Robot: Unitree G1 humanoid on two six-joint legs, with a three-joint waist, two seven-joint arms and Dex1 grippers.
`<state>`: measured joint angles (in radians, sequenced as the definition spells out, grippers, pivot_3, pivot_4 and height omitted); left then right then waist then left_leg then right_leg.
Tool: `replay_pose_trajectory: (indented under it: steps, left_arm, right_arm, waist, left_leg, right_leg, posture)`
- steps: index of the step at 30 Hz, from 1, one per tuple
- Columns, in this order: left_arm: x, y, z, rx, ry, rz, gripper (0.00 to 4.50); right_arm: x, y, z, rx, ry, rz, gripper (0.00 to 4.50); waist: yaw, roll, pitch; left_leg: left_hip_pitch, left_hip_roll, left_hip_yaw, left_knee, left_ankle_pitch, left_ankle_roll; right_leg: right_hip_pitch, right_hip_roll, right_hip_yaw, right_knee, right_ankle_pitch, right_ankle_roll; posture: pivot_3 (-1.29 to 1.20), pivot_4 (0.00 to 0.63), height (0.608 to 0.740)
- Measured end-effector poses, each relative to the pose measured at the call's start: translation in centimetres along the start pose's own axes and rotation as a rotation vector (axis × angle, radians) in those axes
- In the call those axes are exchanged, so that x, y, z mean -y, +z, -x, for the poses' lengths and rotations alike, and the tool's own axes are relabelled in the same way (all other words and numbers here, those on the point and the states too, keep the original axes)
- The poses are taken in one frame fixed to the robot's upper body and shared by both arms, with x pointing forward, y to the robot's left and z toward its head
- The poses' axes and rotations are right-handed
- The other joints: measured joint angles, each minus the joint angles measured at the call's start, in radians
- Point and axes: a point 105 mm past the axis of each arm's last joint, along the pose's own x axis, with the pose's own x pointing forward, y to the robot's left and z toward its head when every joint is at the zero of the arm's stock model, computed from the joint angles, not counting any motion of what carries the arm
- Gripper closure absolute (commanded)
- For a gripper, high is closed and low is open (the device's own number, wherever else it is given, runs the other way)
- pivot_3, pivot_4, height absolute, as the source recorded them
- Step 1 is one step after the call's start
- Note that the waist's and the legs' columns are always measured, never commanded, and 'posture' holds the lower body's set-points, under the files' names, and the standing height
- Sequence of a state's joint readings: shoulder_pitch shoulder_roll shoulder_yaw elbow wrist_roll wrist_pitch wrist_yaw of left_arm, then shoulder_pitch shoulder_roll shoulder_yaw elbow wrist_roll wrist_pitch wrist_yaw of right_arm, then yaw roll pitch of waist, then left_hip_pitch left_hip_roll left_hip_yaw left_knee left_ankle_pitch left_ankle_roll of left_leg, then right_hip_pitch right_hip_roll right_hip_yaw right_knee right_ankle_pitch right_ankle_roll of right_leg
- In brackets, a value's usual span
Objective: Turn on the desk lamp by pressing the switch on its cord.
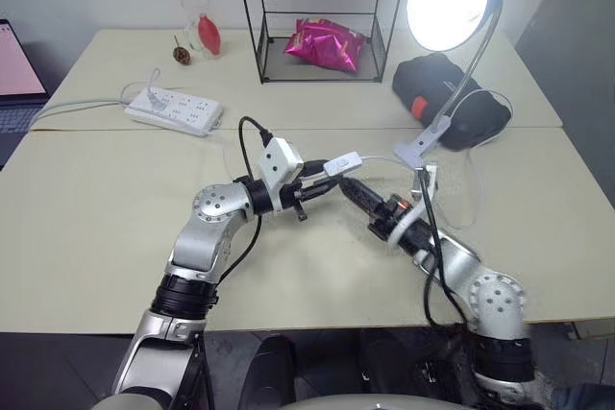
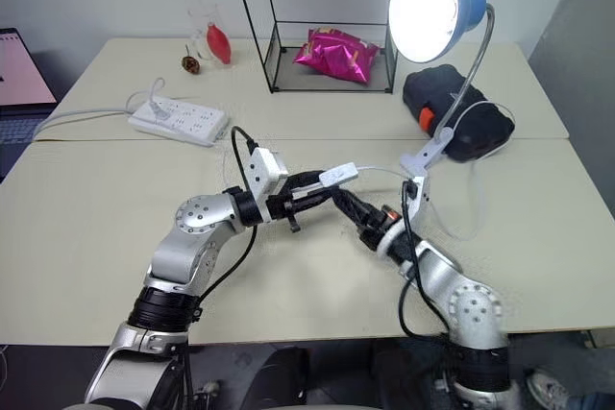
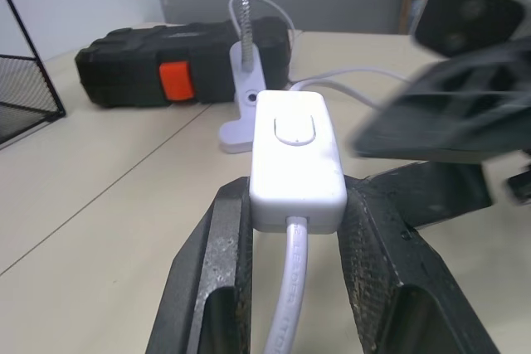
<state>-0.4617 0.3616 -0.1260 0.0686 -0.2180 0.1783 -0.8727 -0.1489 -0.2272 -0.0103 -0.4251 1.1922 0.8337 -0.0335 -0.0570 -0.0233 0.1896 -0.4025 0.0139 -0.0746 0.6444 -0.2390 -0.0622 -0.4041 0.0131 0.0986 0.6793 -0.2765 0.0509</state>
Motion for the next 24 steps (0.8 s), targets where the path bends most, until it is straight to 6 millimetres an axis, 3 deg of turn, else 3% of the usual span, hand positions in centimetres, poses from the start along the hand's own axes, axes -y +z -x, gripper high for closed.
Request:
replay_pose_trajectory:
  steps: [4,10,19,23,24]
  left_arm:
    - [-0.3,-2.1,0.1,-0.074,0.016,-0.009,3.41]
    - [0.3,-5.2,0.5,-0.169,-0.003,-0.031,3.41]
    - [0.6,-6.4,0.8,-0.193,-0.020,-0.015,3.41]
    - [0.8,-6.6,0.9,-0.193,-0.022,-0.026,3.41]
    - [0.8,-6.6,0.9,-0.193,-0.023,-0.030,3.06]
  right_arm:
    - [-1.0,-1.0,2.1,-0.168,0.060,0.355,0.00]
    - [-1.5,1.1,4.3,-0.301,0.130,0.790,0.00]
    - [0.3,4.6,5.1,-0.364,0.096,1.034,0.00]
    - [1.1,5.0,5.1,-0.372,0.081,1.081,0.00]
    - [1.1,4.9,5.0,-0.371,0.087,1.084,0.00]
  waist:
    - [-0.001,0.001,0.001]
    - [0.003,0.000,0.000]
    - [0.006,0.000,0.001]
    - [0.006,0.000,0.001]
    - [0.006,0.000,0.001]
  left_leg:
    - [0.000,0.000,0.000,-0.001,0.000,0.000]
    - [0.000,0.000,0.000,0.000,0.000,0.000]
    - [0.000,0.000,0.000,0.000,0.000,0.000]
    - [0.000,0.000,0.000,0.000,0.000,0.000]
    - [0.000,0.000,0.000,0.000,0.000,0.000]
  right_leg:
    - [0.000,0.000,0.000,0.000,0.000,0.000]
    - [0.000,0.000,-0.001,0.000,0.000,0.000]
    - [0.000,0.000,0.000,0.000,0.000,0.000]
    - [0.000,0.000,0.000,0.000,0.000,0.000]
    - [0.000,0.000,0.000,0.000,0.000,0.000]
  posture:
    - [0.00,0.150,0.740]
    - [0.00,0.150,0.740]
    - [0.00,0.150,0.740]
    - [0.00,0.150,0.740]
    - [0.00,0.150,0.740]
